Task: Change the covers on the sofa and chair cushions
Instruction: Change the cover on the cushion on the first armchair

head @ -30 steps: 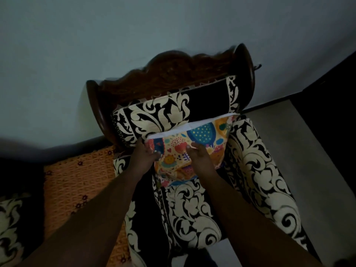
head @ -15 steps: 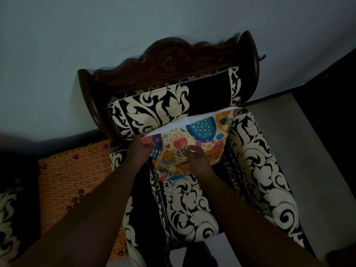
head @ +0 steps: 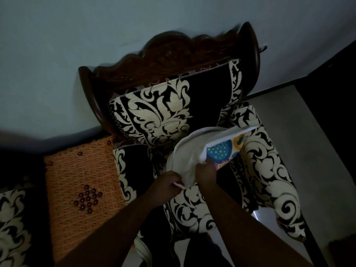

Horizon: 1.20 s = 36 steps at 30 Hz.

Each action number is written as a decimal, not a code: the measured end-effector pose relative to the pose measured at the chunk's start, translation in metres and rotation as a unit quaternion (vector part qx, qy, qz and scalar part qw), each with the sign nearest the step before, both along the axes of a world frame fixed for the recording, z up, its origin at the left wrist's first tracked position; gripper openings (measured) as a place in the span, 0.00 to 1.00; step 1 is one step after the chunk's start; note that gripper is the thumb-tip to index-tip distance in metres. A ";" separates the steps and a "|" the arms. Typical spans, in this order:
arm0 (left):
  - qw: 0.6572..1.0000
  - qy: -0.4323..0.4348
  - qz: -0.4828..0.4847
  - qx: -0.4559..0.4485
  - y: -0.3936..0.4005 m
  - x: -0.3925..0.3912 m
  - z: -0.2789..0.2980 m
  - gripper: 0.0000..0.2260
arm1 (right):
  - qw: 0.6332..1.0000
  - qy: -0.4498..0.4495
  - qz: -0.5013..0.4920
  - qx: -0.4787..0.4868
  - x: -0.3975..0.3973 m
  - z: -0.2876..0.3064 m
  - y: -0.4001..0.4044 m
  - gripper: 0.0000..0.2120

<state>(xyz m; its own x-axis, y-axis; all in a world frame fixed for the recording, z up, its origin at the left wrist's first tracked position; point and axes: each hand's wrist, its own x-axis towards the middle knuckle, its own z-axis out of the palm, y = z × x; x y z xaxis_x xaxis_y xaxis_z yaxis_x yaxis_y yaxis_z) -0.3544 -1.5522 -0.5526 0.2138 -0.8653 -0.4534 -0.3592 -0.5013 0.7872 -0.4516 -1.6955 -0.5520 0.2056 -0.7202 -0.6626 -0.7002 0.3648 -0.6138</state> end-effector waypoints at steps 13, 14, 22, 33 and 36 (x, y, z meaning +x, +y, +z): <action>0.969 0.060 0.189 0.148 -0.030 0.031 0.054 0.18 | 0.955 -0.157 -0.230 0.101 0.000 0.068 -0.016 0.11; 0.973 0.031 0.146 0.173 -0.032 0.028 0.062 0.22 | 0.956 -0.164 -0.219 0.109 0.004 0.078 -0.014 0.09; 0.972 -0.050 0.063 0.221 -0.003 0.007 0.107 0.11 | 0.927 -0.312 -0.154 0.143 0.003 0.152 0.015 0.27; 0.944 0.103 0.312 -0.026 0.012 -0.013 0.187 0.17 | 0.945 0.007 0.268 -0.188 -0.043 0.216 0.049 0.17; 0.938 0.095 0.329 -0.049 0.030 -0.010 0.204 0.15 | 0.927 0.047 0.276 -0.252 -0.055 0.218 0.044 0.08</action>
<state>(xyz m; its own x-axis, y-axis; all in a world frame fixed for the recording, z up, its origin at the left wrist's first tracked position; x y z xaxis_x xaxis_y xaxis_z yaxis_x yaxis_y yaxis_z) -0.3646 -1.5219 -0.3487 0.6400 -0.6137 -0.4624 0.1538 -0.4873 0.8596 -0.5062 -1.6517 -0.3343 0.5922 -0.7457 -0.3052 -0.7543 -0.3799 -0.5355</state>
